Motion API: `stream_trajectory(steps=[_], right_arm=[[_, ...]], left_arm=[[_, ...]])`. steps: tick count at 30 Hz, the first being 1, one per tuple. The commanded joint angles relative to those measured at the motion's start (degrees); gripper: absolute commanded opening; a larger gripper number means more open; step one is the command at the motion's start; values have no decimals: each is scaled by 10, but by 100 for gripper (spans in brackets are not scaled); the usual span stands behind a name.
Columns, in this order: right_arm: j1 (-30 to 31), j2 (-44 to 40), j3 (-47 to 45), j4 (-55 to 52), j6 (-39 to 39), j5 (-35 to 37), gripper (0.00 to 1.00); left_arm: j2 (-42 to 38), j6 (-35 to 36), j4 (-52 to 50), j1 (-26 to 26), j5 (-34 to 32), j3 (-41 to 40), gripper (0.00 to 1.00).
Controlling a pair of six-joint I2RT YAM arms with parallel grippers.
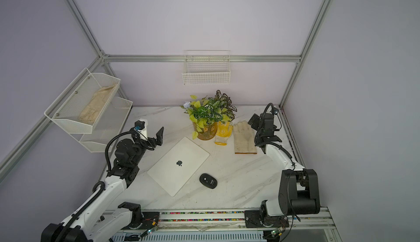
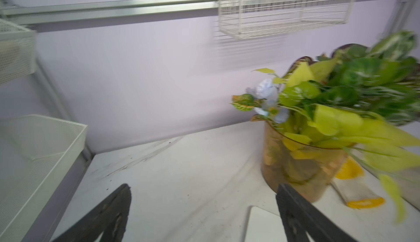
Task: Insert the wireless mouse receiver into the laptop
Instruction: Pick up the mouse from the center of the board.
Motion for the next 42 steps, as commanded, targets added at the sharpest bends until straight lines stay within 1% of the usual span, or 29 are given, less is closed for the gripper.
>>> stream_trajectory(steps=[1, 4, 9, 11, 13, 16, 19, 22, 24, 27, 31, 36, 42], right_arm=[[1, -39, -13, -81, 17, -120, 97], [1, -75, -10, -102, 8, -174, 93], [1, -86, 31, -198, 2, -227, 93], [1, -87, 46, -231, 1, -252, 93], [1, -91, 59, -256, 2, -279, 93], [1, -100, 77, -279, 9, -301, 93], [0, -111, 88, -313, 15, -327, 93], [1, -124, 86, -328, 18, -340, 93], [1, -132, 78, -332, 19, -345, 93], [1, -139, 64, -333, 20, -350, 93], [1, -142, 47, -329, 21, -357, 93], [1, -137, 42, -319, 21, -365, 93], [1, -123, 42, -312, 17, -366, 94]], left_arm=[[-45, 60, -178, -53, 138, 36, 100], [-76, 97, -267, -123, 160, 50, 100], [-83, 160, -348, -248, 175, 61, 100], [-65, 198, -379, -297, 176, 69, 100], [-35, 232, -408, -343, 163, 82, 100], [26, 267, -432, -385, 149, 107, 100], [86, 287, -433, -403, 158, 130, 100], [152, 306, -433, -410, 165, 156, 100], [192, 324, -433, -410, 164, 172, 100], [251, 324, -429, -409, 143, 204, 99], [334, 340, -429, -406, 148, 237, 99], [406, 359, -438, -402, 140, 271, 98], [459, 362, -451, -393, 129, 293, 96]])
